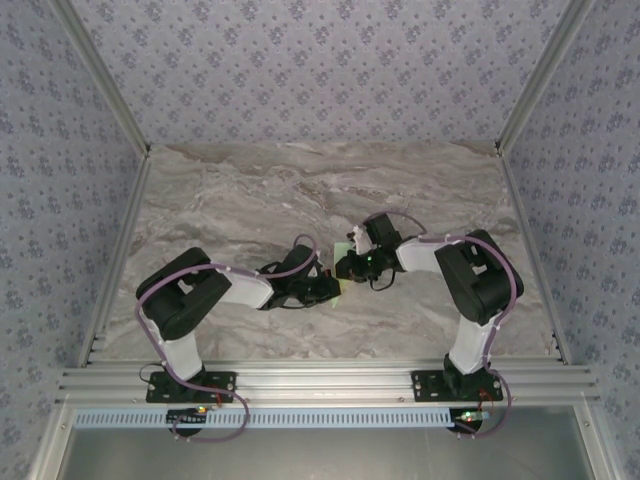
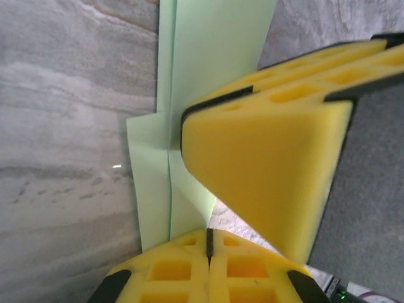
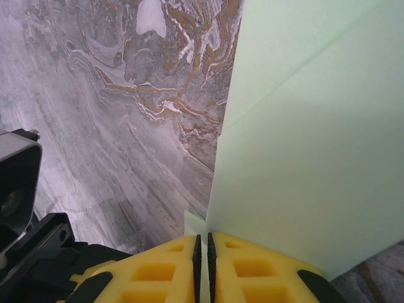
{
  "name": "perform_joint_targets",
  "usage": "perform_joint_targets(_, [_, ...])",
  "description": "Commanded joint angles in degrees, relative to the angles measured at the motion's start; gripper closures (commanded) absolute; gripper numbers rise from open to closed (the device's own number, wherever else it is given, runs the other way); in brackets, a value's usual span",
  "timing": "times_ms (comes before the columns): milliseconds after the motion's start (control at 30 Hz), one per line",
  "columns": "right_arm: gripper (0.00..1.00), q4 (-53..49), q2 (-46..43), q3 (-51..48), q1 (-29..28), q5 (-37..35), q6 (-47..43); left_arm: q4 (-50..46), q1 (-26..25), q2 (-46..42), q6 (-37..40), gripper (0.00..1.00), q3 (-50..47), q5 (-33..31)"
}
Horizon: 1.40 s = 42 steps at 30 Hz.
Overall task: Fold a paper plane with a square sheet of paper (fold left side to right side)
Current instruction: Fold the wing for the fifth time at the center of the table.
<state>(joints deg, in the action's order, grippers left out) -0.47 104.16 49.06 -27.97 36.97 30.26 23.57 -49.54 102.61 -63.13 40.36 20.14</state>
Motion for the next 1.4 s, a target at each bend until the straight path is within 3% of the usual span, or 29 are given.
perform_joint_targets(0, [0.87, -5.5, 2.6, 0.7, 1.4, -6.6, -2.6, -13.5, -1.1, -1.1, 3.1, 0.99, -2.4, 2.2])
perform_joint_targets(167, [0.87, -5.6, 3.1, 1.3, 1.1, -6.1, -2.7, -13.3, -1.1, -5.2, 3.4, 0.97, -4.5, 1.2])
perform_joint_targets(533, [0.87, -6.1, 3.9, 2.2, 0.1, -6.0, -2.7, -13.4, -1.2, -11.3, 7.5, 0.9, 1.7, 2.2])
perform_joint_targets(933, [0.87, -7.3, 4.3, 2.8, -0.3, -6.4, -2.9, -8.6, -1.8, -2.6, 7.5, 0.86, 5.0, 6.0])
perform_joint_targets(1367, [0.87, -9.4, 4.2, 3.4, -0.2, -6.9, -4.4, -10.9, -1.8, -0.7, 5.5, 0.88, 1.3, 1.5])
